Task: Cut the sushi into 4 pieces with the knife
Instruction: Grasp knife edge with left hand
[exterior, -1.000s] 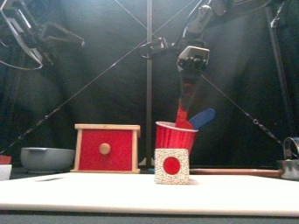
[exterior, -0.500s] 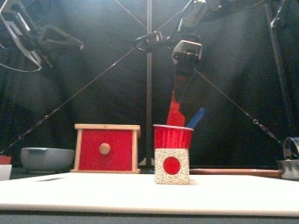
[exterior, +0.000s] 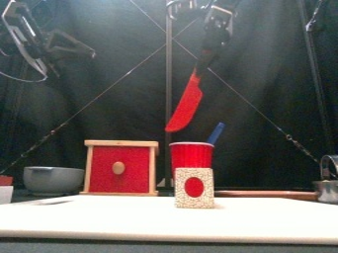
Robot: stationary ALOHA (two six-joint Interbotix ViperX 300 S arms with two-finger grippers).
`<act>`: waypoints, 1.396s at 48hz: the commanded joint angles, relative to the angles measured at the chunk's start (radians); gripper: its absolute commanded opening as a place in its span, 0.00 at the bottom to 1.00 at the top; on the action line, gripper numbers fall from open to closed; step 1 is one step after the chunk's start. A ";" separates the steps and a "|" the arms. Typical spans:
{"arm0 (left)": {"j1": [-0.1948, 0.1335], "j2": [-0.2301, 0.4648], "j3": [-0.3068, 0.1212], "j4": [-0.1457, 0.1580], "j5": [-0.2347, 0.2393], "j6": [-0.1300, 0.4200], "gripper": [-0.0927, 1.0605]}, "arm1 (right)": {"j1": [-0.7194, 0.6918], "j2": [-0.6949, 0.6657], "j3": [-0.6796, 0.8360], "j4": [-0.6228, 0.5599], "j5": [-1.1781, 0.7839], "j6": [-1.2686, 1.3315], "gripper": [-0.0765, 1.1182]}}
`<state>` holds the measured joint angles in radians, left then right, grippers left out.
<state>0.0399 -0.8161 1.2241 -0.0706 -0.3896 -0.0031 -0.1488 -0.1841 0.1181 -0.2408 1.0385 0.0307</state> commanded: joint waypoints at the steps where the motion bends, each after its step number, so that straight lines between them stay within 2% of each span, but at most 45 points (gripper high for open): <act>1: 0.005 0.003 -0.025 -0.003 -0.020 0.002 0.10 | 0.008 -0.107 0.020 0.014 -0.092 0.011 0.34; 10: 0.006 0.003 -0.034 -0.003 -0.064 0.000 0.11 | 0.009 -0.259 0.215 0.032 -0.380 0.075 0.34; 18: 0.017 0.003 -0.046 -0.029 -0.092 0.002 0.22 | 0.014 -0.393 0.462 0.075 -0.726 0.156 0.34; 24: 0.023 0.008 -0.060 -0.057 -0.092 0.002 0.38 | 0.023 -0.457 0.614 0.103 -0.960 0.192 0.34; 30: 0.021 0.029 -0.078 -0.084 -0.092 0.000 0.59 | 0.043 -0.472 0.729 0.123 -1.118 0.193 0.34; 39: -0.002 0.095 -0.130 -0.083 -0.077 0.005 0.88 | 0.057 -0.443 0.810 0.147 -1.227 0.190 0.34; 45: -0.014 0.152 -0.175 -0.058 -0.018 0.008 0.98 | 0.071 -0.408 0.816 0.146 -1.250 0.190 0.34; 49: -0.014 0.198 -0.213 -0.044 0.055 0.006 0.97 | 0.072 -0.388 0.813 0.143 -1.253 0.190 0.34; 58: -0.014 0.273 -0.285 -0.046 0.187 0.006 0.97 | 0.080 -0.367 0.810 0.140 -1.256 0.190 0.34; 62: -0.009 0.295 -0.304 -0.046 0.210 0.006 0.97 | 0.083 -0.364 0.808 0.140 -1.256 0.189 0.34; 67: -0.005 0.322 -0.318 -0.046 0.212 0.006 0.96 | 0.084 -0.362 0.810 0.140 -1.258 0.189 0.34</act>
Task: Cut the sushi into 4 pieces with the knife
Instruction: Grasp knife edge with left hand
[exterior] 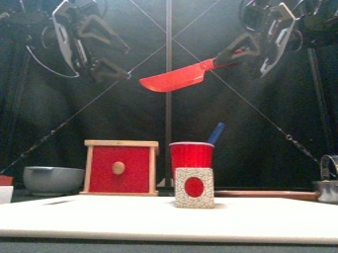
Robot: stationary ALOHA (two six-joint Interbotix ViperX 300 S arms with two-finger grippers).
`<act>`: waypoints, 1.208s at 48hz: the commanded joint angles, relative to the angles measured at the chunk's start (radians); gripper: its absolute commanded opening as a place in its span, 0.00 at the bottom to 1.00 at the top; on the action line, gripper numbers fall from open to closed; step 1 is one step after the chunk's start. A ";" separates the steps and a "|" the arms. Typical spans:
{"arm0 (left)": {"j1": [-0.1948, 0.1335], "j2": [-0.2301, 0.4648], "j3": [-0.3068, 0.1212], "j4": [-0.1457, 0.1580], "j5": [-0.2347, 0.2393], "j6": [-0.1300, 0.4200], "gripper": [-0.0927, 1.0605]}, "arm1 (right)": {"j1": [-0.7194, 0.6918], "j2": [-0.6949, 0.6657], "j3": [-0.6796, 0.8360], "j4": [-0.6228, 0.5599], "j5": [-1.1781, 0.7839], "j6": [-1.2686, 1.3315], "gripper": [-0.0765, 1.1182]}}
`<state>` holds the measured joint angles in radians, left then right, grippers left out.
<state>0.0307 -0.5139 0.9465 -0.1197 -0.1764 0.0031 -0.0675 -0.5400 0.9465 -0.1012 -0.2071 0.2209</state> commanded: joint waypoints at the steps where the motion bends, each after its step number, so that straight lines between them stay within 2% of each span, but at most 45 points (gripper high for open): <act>1: 0.005 0.028 -0.043 0.003 -0.002 0.000 0.96 | 0.003 -0.006 -0.018 0.000 -0.012 -0.002 0.34; 10: 0.009 0.114 -0.080 0.012 -0.002 0.003 0.94 | 0.008 0.000 -0.023 -0.002 -0.014 -0.005 0.34; 19: 0.031 0.207 -0.126 0.067 -0.002 0.002 0.89 | 0.009 0.005 -0.025 0.000 -0.014 -0.003 0.34; 25: 0.038 0.241 -0.144 0.086 -0.002 0.003 0.83 | 0.009 0.006 -0.025 0.000 -0.014 -0.002 0.34; 41: 0.057 0.249 -0.150 0.104 -0.002 0.003 0.67 | 0.009 0.014 -0.023 0.000 -0.014 0.000 0.34; 50: 0.057 0.250 -0.150 0.120 -0.002 0.003 0.66 | 0.006 0.026 -0.026 0.003 -0.014 0.000 0.34; 58: 0.057 0.249 -0.152 0.121 -0.005 0.003 0.66 | 0.006 0.040 -0.031 0.005 -0.014 0.000 0.34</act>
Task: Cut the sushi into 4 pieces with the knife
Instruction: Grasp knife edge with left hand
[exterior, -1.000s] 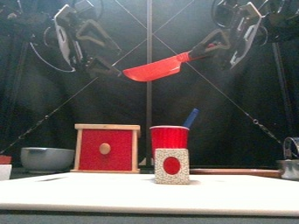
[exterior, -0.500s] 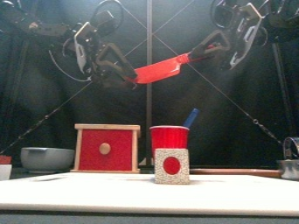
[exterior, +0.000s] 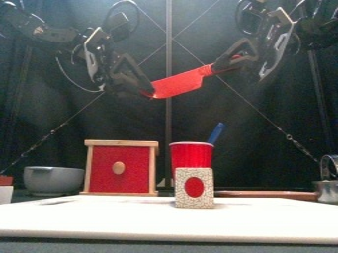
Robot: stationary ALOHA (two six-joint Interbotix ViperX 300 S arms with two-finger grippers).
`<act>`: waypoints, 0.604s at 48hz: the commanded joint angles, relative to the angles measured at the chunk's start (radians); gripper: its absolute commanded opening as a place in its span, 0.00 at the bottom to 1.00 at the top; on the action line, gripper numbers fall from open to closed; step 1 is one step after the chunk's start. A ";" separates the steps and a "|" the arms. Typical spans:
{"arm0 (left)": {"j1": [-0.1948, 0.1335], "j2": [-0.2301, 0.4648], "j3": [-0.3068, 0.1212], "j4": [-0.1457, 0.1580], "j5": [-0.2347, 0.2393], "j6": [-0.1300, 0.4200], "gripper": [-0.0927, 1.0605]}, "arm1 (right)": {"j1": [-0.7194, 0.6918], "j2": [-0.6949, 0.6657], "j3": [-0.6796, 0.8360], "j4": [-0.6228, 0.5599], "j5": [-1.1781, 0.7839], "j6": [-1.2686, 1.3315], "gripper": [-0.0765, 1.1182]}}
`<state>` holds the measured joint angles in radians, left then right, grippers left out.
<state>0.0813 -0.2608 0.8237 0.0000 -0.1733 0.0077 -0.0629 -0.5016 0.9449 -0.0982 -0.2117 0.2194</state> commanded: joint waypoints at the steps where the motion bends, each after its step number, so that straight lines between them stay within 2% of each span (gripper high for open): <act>1: 0.005 -0.005 -0.029 0.002 -0.008 -0.002 0.66 | 0.002 0.003 -0.029 0.002 -0.009 0.002 0.34; 6: 0.005 -0.003 -0.029 0.002 -0.009 -0.002 0.66 | 0.000 0.006 -0.032 0.002 -0.009 0.002 0.34; 16: 0.002 -0.005 -0.029 0.020 -0.017 -0.002 0.64 | 0.000 0.011 -0.031 0.005 -0.009 0.003 0.34; 29: 0.002 -0.005 -0.023 0.034 -0.017 -0.003 0.45 | -0.002 0.021 -0.034 0.061 0.032 0.006 0.33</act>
<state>0.0798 -0.2608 0.8237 0.0322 -0.1795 0.0061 -0.0660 -0.4786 0.9373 -0.0614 -0.1933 0.2224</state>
